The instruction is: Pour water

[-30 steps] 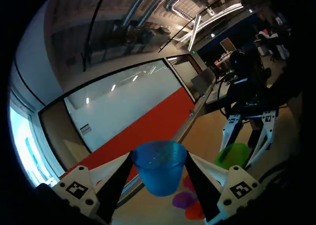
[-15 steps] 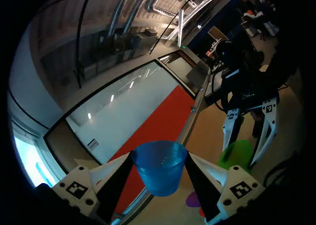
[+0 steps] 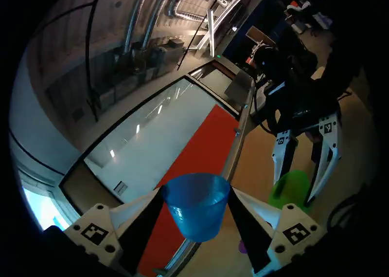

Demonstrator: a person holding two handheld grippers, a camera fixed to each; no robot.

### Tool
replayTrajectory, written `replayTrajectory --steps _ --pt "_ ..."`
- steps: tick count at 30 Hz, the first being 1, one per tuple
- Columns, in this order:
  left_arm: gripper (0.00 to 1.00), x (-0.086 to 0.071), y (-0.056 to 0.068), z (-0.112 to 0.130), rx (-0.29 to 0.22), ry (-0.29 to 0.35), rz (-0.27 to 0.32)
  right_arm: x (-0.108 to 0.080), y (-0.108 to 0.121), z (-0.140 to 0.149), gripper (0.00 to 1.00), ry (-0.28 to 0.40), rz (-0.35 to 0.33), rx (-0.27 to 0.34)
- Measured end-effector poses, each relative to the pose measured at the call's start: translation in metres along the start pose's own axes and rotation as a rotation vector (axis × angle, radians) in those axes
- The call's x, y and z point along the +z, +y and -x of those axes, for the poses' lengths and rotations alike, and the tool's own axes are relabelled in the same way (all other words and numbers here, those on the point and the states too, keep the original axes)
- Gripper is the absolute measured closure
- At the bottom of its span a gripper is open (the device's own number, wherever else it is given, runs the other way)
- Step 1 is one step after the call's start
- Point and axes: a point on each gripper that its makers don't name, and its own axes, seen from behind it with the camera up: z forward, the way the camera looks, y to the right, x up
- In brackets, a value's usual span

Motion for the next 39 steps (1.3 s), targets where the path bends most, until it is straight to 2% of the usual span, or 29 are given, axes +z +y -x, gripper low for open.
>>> replayTrajectory --steps 7,21,39 --pt "0.11 0.001 0.001 -0.005 0.066 0.005 -0.007 0.001 -0.001 -0.003 0.10 0.003 -0.001 -0.001" --pt "0.11 0.003 0.002 -0.015 0.161 0.012 -0.012 0.001 0.003 -0.004 0.10 0.005 0.004 -0.003" --pt "0.11 0.005 0.005 -0.025 0.248 0.021 -0.016 0.001 0.004 -0.008 0.10 0.008 0.007 -0.005"
